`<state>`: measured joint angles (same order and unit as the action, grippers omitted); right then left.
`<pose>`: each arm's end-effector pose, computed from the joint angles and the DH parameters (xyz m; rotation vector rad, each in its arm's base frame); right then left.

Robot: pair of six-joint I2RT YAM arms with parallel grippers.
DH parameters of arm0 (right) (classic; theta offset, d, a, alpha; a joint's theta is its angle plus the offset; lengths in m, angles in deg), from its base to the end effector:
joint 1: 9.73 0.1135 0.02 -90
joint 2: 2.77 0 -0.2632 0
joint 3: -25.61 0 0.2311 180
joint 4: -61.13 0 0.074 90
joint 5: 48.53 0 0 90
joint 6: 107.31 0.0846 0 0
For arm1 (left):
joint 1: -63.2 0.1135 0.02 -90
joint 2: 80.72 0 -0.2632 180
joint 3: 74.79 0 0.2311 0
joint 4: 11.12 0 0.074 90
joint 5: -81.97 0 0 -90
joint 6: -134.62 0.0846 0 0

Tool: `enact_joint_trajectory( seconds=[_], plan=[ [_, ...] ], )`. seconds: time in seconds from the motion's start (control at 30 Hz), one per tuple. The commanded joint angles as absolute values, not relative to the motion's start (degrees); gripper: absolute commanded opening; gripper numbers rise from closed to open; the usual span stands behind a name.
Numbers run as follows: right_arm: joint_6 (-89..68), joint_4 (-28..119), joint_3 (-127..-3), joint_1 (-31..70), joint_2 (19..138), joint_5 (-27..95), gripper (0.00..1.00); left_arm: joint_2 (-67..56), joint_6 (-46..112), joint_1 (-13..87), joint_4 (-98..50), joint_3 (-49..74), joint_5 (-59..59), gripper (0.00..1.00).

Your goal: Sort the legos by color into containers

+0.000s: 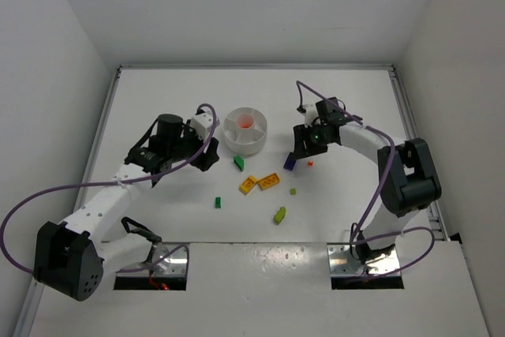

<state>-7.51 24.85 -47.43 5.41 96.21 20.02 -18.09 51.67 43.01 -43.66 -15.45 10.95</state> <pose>0.3202 0.1187 0.1372 -0.2501 2.6700 0.6384 0.2294 -0.1137 0.2438 0.6982 2.0859 -0.4922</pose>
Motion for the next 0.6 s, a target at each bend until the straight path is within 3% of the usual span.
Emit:
enact_joint_trajectory(
  seconds=[0.0,0.17,0.57],
  plan=[
    [-10.4,26.6,-46.0,5.1,91.7,28.6,0.51,-18.2,51.4,42.5,-41.5,-15.2,10.8,0.67],
    [-16.5,26.6,-43.8,5.1,89.9,32.5,0.47,-18.2,51.4,42.5,-41.5,-15.2,10.8,0.67],
    [-18.5,26.5,-42.3,5.1,95.9,32.0,0.5,-17.7,51.4,42.5,-41.5,-15.2,10.8,0.67]
  ],
)
